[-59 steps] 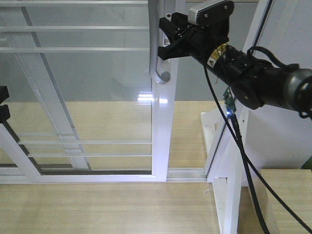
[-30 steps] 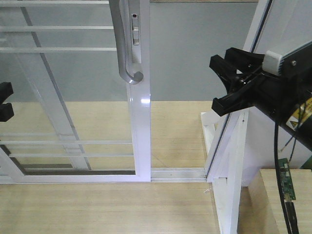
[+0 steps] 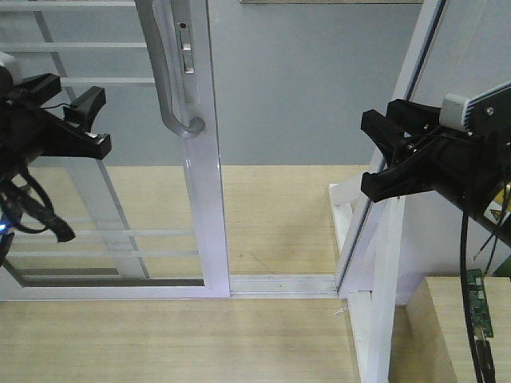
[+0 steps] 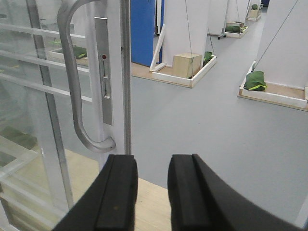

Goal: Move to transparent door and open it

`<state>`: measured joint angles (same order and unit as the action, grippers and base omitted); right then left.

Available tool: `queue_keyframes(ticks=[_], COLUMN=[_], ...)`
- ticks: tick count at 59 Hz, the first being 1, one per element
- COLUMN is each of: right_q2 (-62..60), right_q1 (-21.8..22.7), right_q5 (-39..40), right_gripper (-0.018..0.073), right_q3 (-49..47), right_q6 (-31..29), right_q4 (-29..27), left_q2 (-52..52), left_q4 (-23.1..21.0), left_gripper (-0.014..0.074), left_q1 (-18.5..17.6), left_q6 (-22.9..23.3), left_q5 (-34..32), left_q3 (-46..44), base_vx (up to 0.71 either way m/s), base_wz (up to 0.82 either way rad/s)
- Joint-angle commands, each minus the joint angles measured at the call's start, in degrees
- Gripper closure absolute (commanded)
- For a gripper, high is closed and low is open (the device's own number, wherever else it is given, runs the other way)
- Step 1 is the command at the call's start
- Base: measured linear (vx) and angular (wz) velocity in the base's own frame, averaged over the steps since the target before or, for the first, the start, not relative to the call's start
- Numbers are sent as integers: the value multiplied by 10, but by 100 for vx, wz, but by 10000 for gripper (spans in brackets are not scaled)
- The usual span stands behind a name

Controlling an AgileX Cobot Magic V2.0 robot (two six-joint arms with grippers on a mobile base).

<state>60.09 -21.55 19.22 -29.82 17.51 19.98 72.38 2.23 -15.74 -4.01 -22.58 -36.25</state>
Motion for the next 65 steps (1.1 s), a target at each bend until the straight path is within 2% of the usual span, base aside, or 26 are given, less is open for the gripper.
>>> queue_keyframes(ticks=[1, 12, 19, 28, 38, 46, 60, 65], right_q2=[-11, -11, -11, -11, -11, -11, -11, -11], right_q1=[3, 3, 3, 3, 3, 3, 3, 3], right_q5=[38, 28, 16, -5, -36, -48, -48, -48], right_gripper=[294, 294, 294, 294, 294, 294, 294, 294], right_q3=[-17, -17, -17, -17, -17, -17, -17, -17], right_q6=[-3, -3, -3, -3, -3, -3, -3, -3], right_q4=[-4, -3, -3, -3, -1, 1, 1, 1], left_q2=[22, 91, 134, 189, 254, 303, 335, 334], left_q4=[-3, -3, -3, -6, -79, -98, -113, -158], left_gripper=[108, 108, 108, 108, 108, 108, 111, 118], left_q1=[-4, -4, -3, -3, -2, -2, 3, 10], left_q6=[1, 1, 0, -1, -37, -67, -63, -61], left_q5=[-74, -76, -105, -112, -152, -157, -147, -127], left_q3=[-42, -114, -154, -204, -259, -312, -351, -351], base_vx=[0, 0, 0, 0, 0, 0, 0, 0], base_wz=[0, 0, 0, 0, 0, 0, 0, 0])
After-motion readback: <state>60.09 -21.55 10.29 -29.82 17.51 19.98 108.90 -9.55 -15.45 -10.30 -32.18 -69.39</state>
